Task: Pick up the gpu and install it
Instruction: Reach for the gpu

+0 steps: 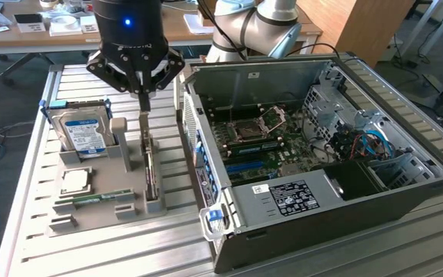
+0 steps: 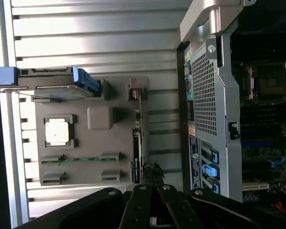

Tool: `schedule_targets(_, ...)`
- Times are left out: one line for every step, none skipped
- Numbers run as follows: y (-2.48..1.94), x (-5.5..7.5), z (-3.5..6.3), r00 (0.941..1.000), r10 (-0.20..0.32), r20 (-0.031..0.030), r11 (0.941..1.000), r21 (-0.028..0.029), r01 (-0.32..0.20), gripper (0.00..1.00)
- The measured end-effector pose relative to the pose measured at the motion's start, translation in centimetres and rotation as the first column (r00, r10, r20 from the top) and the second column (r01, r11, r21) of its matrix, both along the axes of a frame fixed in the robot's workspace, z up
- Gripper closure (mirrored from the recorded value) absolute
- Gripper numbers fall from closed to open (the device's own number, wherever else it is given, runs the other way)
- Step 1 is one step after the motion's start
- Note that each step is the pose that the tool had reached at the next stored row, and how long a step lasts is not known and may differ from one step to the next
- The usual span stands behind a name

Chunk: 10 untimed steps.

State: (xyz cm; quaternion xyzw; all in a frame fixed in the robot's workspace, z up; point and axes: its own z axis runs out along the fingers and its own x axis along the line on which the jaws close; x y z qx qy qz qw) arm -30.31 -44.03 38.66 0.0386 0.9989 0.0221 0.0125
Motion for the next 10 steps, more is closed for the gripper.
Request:
schedule_targets(-0.04,0.0,0.00,1.0000,0.000,0.0000,1.0000,0.0000,0.000,0.89)
schedule_targets(-0.05,0.0,-0.01,1.0000,0.000,0.0000,1.0000,0.0000,0.000,0.89)
schedule_targets(-0.05,-0.1,-0.01,1.0000,0.000,0.0001,1.0000,0.0001,0.000,0.89)
schedule_targets(-0.06,-0.2,-0.02,1.0000,0.000,0.0001,1.0000,0.0000,0.000,0.89)
schedule_targets(-0.06,-0.3,-0.03,1.0000,0.000,-0.0001,1.0000,-0.0001,0.000,0.89)
schedule_targets(-0.07,-0.5,-0.05,1.0000,0.000,0.0000,1.0000,-0.0001,0.000,0.89)
schedule_targets(-0.07,-0.7,-0.07,1.0000,0.000,0.0000,1.0000,0.0000,0.000,0.89)
schedule_targets(-0.08,-0.9,-0.09,1.0000,0.000,0.0000,1.0000,0.0000,0.000,0.89)
schedule_targets(-0.08,-1.0,-0.11,1.0000,0.000,0.0001,1.0000,0.0000,0.000,0.89)
schedule_targets(-0.08,-1.2,-0.13,1.0000,0.000,0.0001,1.0000,0.0000,0.000,0.89)
